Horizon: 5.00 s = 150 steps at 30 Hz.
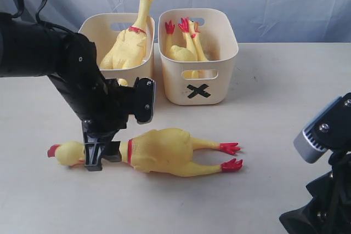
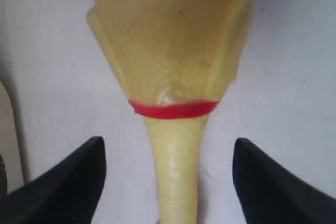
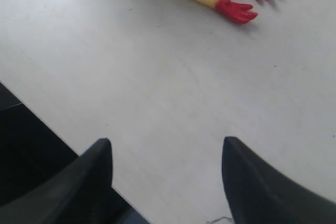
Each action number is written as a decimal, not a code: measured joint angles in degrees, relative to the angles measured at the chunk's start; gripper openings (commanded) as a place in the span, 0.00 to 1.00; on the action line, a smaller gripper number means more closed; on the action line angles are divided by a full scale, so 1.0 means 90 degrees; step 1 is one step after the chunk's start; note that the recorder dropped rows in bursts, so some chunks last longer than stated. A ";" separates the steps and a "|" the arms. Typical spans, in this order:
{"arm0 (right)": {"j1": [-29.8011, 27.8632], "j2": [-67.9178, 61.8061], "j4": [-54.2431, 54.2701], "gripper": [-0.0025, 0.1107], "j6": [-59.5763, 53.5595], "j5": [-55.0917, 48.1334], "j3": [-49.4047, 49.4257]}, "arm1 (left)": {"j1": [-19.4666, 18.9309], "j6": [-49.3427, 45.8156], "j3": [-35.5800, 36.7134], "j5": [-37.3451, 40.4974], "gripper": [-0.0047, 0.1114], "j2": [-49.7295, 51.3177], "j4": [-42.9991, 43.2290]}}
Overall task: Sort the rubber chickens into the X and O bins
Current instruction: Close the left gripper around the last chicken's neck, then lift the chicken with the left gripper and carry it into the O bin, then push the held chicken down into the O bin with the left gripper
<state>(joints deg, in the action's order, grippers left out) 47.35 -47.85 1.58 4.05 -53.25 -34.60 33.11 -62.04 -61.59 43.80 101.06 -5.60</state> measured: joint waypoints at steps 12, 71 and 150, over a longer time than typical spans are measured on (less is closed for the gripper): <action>0.0000 0.0000 0.0053 0.53 0.0000 0.0000 0.0000 | 0.0000 0.0026 0.0021 -0.0312 0.60 0.0610 -0.0118; 0.0000 0.0000 0.0053 0.53 0.0000 -0.0011 0.0000 | 0.0000 0.0037 0.0021 0.0948 0.04 -0.1187 -0.2063; 0.0000 0.0000 0.0089 0.53 0.0000 0.0013 0.0000 | -0.1441 0.4298 -0.1309 -0.8529 0.04 0.2210 -0.2029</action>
<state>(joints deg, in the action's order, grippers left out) 47.35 -47.85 2.39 4.05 -53.14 -34.60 20.14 -23.35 -73.37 -32.97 120.95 -23.86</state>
